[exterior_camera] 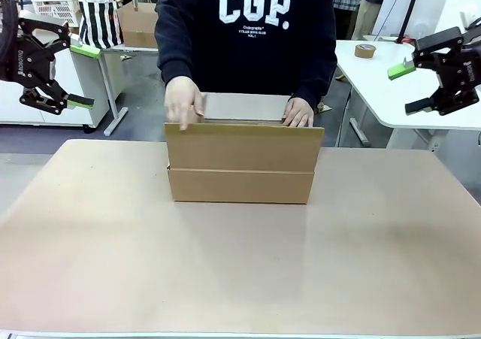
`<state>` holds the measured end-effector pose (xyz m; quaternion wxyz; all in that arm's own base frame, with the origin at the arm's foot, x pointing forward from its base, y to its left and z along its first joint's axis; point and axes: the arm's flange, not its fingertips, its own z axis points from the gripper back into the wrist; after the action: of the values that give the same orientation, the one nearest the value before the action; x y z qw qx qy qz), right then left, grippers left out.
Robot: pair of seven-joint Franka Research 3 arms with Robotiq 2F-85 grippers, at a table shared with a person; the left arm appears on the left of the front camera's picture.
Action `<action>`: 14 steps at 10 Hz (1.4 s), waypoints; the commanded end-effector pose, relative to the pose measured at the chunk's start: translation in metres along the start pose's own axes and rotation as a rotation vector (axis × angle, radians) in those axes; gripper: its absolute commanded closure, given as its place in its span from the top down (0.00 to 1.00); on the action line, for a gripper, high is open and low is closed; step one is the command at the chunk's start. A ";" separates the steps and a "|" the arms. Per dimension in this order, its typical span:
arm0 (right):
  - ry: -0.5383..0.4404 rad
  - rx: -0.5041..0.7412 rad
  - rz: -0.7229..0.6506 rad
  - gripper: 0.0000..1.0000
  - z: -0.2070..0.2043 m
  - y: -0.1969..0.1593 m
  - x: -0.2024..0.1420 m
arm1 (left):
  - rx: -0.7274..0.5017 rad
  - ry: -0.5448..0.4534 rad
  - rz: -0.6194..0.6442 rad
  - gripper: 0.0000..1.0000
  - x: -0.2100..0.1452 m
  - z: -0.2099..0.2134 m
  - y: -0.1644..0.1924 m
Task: Pack the gift set into the box.
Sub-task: Press and hold the closed box until the human finishes sealing it.
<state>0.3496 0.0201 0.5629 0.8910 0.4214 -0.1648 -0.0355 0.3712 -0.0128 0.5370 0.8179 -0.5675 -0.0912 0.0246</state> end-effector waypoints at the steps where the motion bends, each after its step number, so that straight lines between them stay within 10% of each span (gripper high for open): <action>1: 0.008 -0.016 -0.011 1.00 0.005 0.004 0.001 | 0.002 0.012 0.009 1.00 -0.001 0.004 -0.002; 14: 0.008 -0.016 -0.011 1.00 0.005 0.004 0.001 | 0.002 0.012 0.009 1.00 -0.001 0.004 -0.002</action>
<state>0.3496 0.0201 0.5629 0.8910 0.4214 -0.1648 -0.0355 0.3712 -0.0127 0.5370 0.8179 -0.5675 -0.0912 0.0246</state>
